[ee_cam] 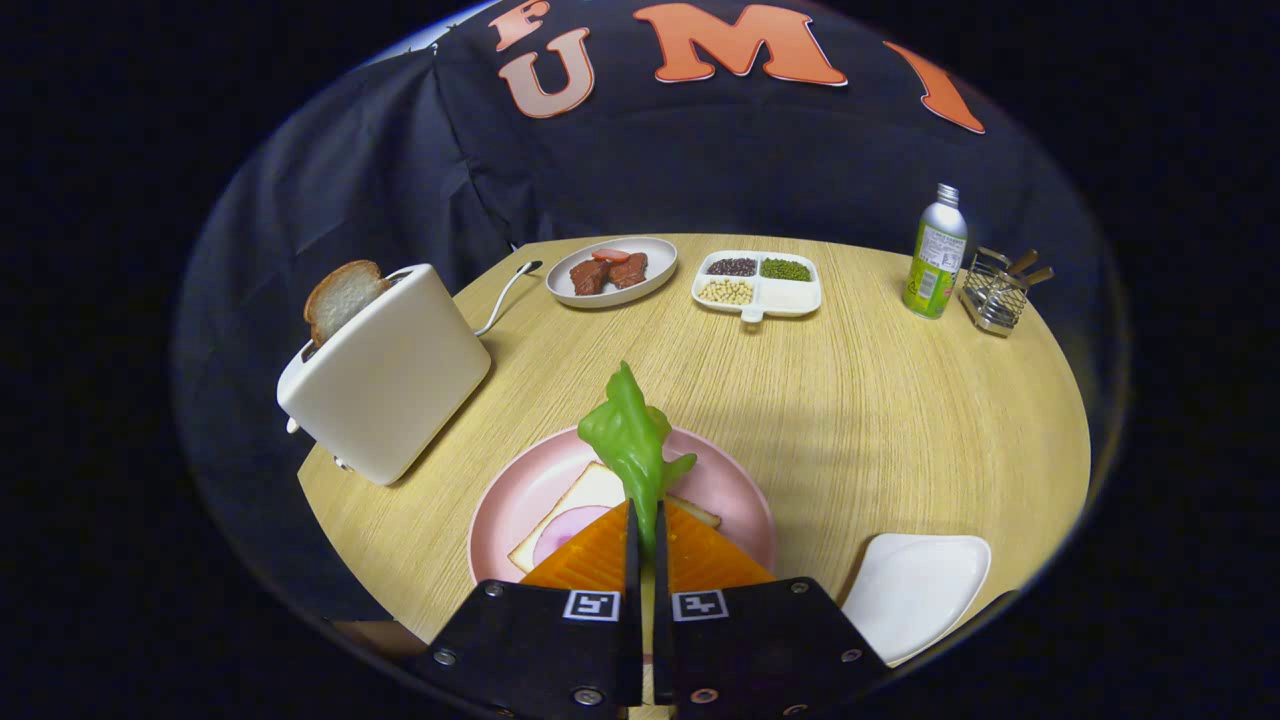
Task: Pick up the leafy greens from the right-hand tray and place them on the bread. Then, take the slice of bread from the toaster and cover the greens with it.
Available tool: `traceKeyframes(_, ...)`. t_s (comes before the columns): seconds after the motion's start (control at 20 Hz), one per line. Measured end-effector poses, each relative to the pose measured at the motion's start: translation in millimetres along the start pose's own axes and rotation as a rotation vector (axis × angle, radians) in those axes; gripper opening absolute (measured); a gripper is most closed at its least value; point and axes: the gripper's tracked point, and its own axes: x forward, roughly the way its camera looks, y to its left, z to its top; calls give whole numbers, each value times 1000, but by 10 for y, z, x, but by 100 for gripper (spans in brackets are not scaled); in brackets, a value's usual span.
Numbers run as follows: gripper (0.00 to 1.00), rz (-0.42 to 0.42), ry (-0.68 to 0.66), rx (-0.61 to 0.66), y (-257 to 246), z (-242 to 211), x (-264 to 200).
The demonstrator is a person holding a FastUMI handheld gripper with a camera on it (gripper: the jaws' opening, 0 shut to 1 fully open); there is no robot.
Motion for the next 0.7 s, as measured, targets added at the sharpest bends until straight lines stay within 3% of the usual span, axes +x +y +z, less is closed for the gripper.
traceKeyframes(0.3, 13, 51, 54, -56, 246, -153, 108)
traceKeyframes(0.7, 41, 73, 34, -70, 371, -55, 45)
